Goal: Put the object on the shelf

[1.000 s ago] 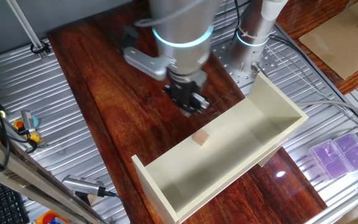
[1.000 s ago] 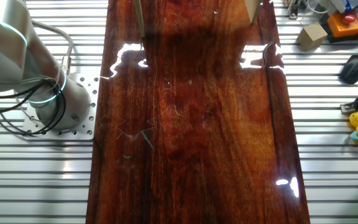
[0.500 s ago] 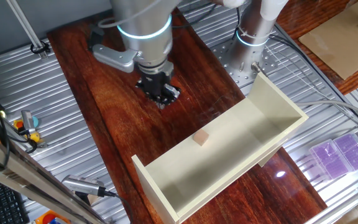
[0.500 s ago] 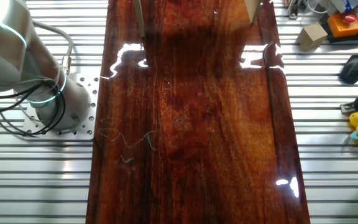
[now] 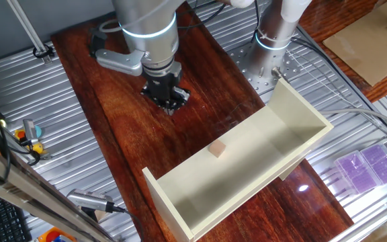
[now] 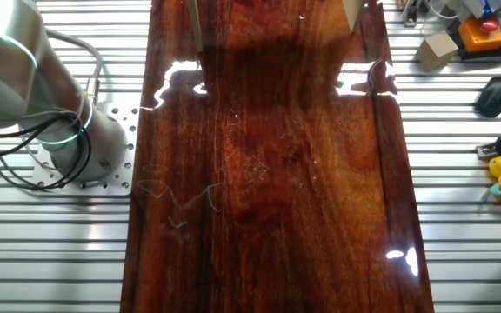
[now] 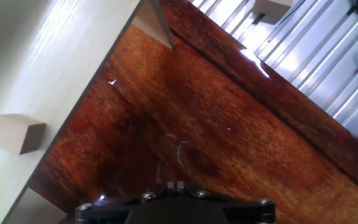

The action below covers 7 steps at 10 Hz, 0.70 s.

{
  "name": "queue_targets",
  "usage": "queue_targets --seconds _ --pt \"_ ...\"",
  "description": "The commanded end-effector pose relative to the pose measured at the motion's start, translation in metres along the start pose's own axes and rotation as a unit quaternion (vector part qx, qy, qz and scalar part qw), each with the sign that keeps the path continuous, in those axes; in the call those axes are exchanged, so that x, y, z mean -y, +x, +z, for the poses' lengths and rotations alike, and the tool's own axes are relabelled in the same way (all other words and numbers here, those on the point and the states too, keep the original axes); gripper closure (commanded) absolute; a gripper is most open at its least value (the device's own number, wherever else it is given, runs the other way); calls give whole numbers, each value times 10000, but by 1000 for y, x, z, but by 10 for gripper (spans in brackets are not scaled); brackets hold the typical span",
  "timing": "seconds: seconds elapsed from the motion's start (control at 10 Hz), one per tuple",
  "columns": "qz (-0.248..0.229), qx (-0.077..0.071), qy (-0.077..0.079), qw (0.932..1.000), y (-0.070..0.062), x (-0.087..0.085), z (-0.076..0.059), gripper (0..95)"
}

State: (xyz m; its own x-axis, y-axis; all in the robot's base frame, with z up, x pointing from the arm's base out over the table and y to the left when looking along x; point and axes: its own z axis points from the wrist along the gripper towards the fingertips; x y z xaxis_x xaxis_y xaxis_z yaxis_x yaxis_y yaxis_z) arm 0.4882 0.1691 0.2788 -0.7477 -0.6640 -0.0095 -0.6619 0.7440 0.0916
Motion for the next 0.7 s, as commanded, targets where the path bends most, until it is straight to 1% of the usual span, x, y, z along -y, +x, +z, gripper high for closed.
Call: queue_targets --seconds 0.1,0.2,0.3,0.4,0.5,0.6,0.7 --pt "1220 -3 109 9925 3 8 6 950" --pt "1079 -4 118 9941 10 27 13 950" --pt "743 -7 112 9972 25 65 23 950" --pt "575 5 107 9983 33 85 26 950" --pt "370 9 114 9992 39 98 28 950" --pt "354 -30 112 9993 39 98 28 950" --pt "476 -15 115 9988 39 98 28 950"
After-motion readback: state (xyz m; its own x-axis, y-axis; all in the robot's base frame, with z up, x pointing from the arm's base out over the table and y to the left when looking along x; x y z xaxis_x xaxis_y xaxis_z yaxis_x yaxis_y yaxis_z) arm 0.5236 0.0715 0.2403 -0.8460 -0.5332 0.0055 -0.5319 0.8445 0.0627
